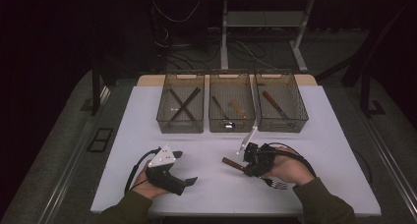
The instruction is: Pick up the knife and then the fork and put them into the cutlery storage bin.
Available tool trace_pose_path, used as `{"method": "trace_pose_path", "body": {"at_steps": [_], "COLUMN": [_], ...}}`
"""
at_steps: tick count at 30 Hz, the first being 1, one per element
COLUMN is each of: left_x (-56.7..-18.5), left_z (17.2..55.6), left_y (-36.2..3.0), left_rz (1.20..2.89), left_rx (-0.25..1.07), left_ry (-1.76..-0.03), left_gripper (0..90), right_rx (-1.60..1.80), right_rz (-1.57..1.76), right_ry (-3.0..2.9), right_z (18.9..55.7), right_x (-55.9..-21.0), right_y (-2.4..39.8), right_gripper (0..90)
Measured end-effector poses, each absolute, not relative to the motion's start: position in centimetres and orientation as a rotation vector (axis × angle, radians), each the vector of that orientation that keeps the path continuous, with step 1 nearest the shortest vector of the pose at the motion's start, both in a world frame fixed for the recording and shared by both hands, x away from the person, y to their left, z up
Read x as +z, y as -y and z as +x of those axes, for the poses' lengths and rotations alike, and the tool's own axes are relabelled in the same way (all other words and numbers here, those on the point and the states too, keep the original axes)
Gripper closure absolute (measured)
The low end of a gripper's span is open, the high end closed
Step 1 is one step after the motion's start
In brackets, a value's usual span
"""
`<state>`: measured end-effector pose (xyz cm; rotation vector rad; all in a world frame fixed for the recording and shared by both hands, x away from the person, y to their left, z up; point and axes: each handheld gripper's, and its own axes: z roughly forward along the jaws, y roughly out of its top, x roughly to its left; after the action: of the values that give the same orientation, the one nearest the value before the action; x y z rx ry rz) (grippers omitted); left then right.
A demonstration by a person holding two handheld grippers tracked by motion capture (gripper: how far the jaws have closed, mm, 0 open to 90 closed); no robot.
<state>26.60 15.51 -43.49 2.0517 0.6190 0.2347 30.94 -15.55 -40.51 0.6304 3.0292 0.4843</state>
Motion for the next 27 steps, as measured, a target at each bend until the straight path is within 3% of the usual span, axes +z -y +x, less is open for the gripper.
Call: {"method": "trace_pose_path", "body": {"at_steps": [27], "left_x": [-43.4], "left_z": [26.6], "left_y": [-15.9], "left_rz": [2.029], "left_rx": [0.226], "left_ry": [-0.609], "left_gripper": [0.0], "right_rx": [0.938], "right_rz": [0.971], "right_ry": [-2.757], "right_z": [33.2], "right_x": [-37.5], "right_y": [22.2], "right_gripper": [77.8]}}
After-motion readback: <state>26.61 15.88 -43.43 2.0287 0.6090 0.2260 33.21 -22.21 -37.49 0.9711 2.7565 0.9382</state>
